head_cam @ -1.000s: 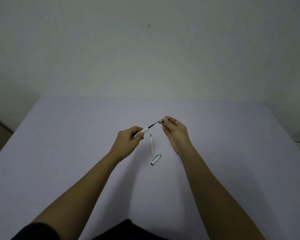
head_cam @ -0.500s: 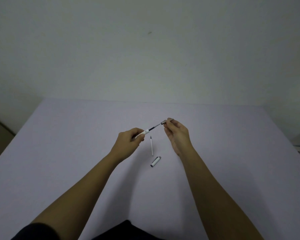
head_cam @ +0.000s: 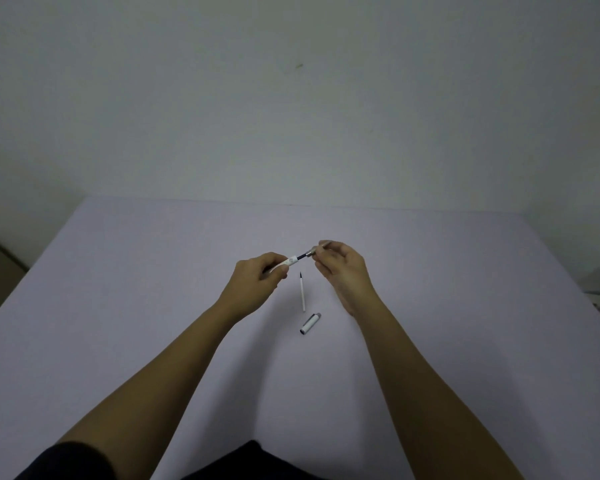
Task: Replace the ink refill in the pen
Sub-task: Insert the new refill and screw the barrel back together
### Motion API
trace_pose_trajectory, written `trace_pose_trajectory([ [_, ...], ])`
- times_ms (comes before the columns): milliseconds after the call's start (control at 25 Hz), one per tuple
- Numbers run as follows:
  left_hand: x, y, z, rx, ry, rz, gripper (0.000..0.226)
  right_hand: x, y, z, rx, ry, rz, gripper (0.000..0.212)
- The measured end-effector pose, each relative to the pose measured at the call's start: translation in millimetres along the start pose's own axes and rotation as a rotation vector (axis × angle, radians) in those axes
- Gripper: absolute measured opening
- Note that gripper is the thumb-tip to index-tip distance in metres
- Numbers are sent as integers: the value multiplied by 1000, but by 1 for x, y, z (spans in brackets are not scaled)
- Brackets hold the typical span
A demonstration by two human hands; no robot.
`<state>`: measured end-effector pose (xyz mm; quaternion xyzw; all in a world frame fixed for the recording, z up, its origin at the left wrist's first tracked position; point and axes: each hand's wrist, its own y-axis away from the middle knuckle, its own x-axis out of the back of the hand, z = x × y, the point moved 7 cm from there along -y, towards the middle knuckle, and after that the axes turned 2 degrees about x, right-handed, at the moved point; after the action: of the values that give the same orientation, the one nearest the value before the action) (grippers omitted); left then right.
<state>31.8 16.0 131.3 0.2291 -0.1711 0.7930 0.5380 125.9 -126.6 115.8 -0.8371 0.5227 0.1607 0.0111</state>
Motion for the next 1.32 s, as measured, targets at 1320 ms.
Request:
trace_pose_trajectory([
  [1320,19,26,28,-247,-31,-72,15,-17,31,-61,329,859,-227,10],
])
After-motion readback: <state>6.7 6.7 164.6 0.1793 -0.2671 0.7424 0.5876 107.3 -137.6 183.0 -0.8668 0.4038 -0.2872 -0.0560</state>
